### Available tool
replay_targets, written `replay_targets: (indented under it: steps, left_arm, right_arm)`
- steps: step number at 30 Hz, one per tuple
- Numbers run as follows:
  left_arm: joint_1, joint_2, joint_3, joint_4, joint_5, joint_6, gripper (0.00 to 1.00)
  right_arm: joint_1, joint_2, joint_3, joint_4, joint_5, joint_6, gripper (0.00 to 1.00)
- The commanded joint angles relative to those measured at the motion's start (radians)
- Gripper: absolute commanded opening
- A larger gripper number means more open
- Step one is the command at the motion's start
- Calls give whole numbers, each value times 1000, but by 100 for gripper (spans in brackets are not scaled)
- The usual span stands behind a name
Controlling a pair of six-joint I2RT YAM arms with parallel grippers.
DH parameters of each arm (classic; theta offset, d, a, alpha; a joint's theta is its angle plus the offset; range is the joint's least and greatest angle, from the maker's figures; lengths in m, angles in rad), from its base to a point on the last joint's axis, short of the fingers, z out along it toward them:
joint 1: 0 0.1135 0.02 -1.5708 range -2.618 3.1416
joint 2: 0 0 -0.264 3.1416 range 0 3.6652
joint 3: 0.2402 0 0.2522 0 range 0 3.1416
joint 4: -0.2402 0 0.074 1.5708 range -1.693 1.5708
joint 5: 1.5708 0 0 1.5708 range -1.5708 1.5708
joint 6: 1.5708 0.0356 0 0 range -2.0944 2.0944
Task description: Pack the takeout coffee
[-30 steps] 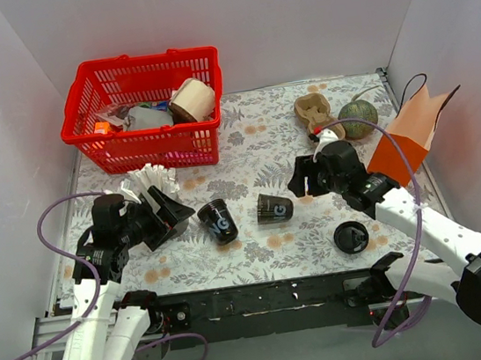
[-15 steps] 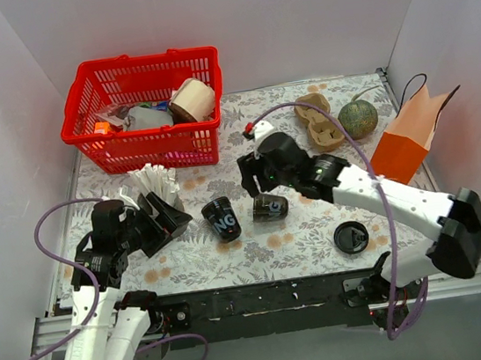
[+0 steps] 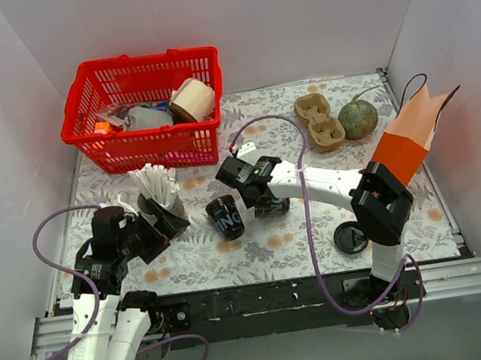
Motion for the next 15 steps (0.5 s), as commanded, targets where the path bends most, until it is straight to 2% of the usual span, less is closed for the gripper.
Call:
replay_targets:
  steps: [1,9,10,12,13,15]
  left_arm:
    - [-3,-16,-14,-19,-28,4,98]
    - [-3,-6,-26,-9,-28,4,98]
    - [-3,-6,-26,-8,-28,4,98]
    - [-3,-8,-26,-11,-28,2,98]
    - [-3,-11,-25,-12,-31,2,98]
    - [-3,-11,-23,-17,-35,2,98]
  right_arm:
    - [18,31,68,-104,121,78,67]
    - [37,25,63,-144,188,116,40]
    - [37,22,63,-150,193,118,30]
    - [37,21,63,-156,210,123,25]
    - [37,22,63,-166,217,127,19]
    - [35,21,63,-175,230,132,17]
